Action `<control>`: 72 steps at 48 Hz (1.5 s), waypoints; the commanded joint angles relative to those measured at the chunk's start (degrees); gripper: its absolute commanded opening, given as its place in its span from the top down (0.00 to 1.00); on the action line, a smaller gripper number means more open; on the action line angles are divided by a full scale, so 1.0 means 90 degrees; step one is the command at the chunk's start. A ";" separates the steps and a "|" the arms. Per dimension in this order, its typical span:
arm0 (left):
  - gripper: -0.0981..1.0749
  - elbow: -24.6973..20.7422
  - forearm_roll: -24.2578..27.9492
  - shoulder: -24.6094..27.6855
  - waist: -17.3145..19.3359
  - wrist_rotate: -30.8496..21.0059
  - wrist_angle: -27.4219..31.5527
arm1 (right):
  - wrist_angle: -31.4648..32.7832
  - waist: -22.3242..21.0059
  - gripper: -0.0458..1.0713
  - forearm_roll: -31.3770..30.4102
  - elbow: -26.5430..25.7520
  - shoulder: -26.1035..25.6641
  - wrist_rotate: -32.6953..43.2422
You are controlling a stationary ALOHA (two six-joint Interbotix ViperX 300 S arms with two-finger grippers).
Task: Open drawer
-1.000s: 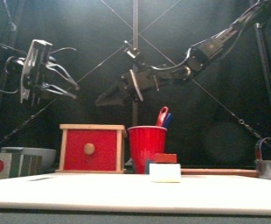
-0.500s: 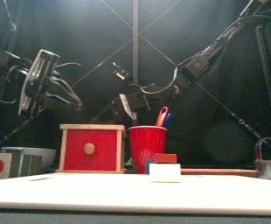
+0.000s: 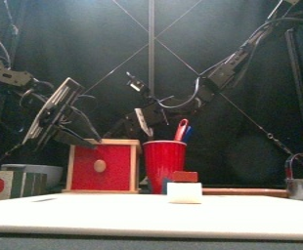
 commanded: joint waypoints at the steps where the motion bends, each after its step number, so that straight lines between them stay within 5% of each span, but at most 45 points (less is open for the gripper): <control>1: 0.22 -0.0166 -0.0117 0.0039 -0.0059 0.0010 0.0049 | 0.0010 0.0020 0.91 -0.0059 -0.0117 -0.0166 0.0029; 9: 0.11 -0.0166 -0.0498 0.0195 -0.0117 0.0020 0.0107 | 0.0010 0.0088 0.91 -0.0088 -0.0195 -0.0166 0.0049; 24: 0.11 -0.0283 -0.1455 0.0830 -0.0088 0.0146 -0.0518 | 0.0010 0.0195 0.91 -0.0098 -0.0215 -0.0166 0.0059; 55: 0.19 -0.0537 -0.4189 0.0996 -0.0479 0.2881 -0.0732 | 0.0010 0.0293 0.91 -0.0088 -0.0225 -0.0166 0.0059; 72: 0.21 -0.0615 -0.4561 0.1006 -0.0566 0.3291 -0.0742 | 0.0010 0.0313 0.91 -0.0088 -0.0234 -0.0166 0.0068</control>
